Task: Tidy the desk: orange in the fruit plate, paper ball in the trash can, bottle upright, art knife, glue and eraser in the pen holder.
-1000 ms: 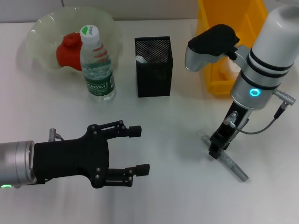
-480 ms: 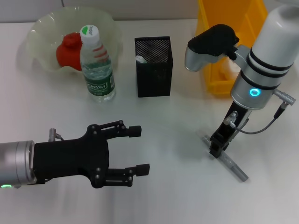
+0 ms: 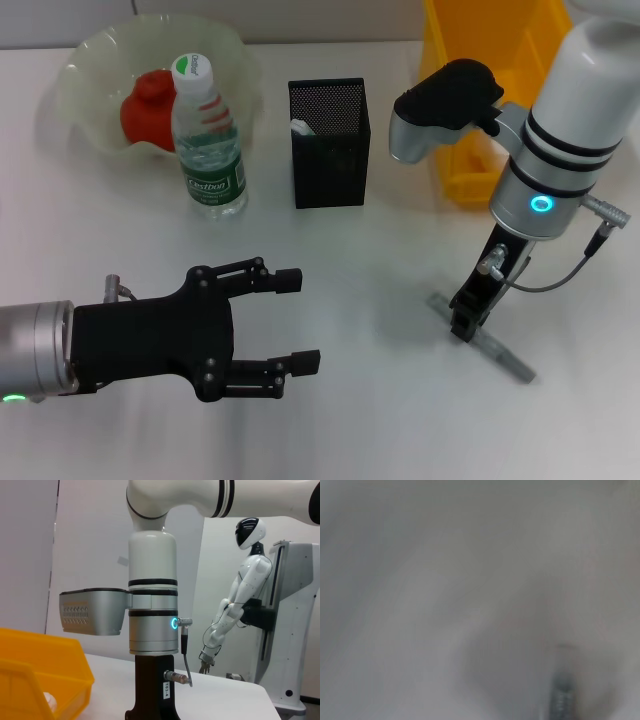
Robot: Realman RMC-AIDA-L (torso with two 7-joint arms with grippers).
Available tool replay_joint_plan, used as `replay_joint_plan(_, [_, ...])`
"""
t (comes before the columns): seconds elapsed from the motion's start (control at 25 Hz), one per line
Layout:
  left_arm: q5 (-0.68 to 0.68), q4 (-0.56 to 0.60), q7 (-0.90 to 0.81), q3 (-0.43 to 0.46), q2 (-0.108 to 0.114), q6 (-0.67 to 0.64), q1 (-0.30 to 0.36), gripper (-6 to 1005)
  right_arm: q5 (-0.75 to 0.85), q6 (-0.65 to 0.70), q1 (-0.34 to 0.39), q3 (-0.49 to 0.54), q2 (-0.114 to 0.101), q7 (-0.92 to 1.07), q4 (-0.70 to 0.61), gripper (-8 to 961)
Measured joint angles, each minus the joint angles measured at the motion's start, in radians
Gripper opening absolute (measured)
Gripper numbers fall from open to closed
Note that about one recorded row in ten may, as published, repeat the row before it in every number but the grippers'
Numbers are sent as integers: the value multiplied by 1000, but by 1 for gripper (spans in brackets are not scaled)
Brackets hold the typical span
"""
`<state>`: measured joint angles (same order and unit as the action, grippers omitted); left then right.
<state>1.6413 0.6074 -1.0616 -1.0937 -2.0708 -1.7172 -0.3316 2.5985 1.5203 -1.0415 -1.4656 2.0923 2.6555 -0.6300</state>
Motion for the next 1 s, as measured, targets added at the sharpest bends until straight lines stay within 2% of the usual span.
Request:
replay_joint_plan(0.72, [0, 0, 0, 0, 0, 4, -5, 828, -8, -20, 5, -37, 0, -3, -12, 157])
replay_joint_plan(1.0, [0, 0, 0, 0, 0, 7, -6, 828, -11, -24, 41, -53, 0, -4, -100, 144])
